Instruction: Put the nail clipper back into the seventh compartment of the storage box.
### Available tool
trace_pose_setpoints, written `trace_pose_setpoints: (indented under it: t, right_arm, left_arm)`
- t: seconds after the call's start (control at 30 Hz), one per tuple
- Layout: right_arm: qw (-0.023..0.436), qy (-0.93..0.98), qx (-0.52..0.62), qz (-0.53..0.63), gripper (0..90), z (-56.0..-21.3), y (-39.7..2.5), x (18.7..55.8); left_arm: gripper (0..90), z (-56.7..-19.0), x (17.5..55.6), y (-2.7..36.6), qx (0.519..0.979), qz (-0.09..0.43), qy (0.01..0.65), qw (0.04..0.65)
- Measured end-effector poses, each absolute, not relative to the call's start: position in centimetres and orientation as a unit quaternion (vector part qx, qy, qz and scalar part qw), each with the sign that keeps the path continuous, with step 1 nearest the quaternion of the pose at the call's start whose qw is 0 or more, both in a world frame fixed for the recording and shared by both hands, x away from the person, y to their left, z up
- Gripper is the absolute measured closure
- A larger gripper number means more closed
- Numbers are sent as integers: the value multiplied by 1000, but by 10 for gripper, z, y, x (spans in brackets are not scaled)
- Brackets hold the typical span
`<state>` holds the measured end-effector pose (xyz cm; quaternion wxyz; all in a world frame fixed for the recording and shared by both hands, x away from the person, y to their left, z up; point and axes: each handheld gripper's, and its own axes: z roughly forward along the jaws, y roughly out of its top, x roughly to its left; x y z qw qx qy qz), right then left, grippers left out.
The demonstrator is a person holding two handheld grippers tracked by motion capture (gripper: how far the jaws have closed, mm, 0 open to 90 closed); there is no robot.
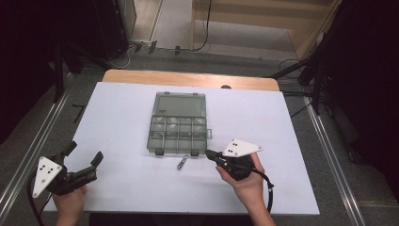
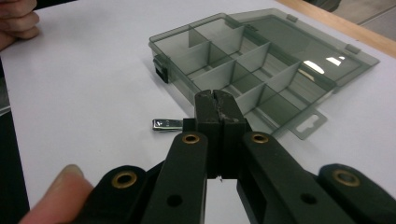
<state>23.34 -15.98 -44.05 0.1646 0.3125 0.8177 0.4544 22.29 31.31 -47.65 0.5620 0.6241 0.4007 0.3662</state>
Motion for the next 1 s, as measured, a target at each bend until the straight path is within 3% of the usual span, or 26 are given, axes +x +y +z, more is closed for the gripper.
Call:
trace_pose_setpoints:
  t: [1.0]
  right_arm:
    - [127, 888, 240, 370, 900, -484, -84, 278]
  left_arm:
    - [73, -476, 222, 312, 626, 370, 396, 561]
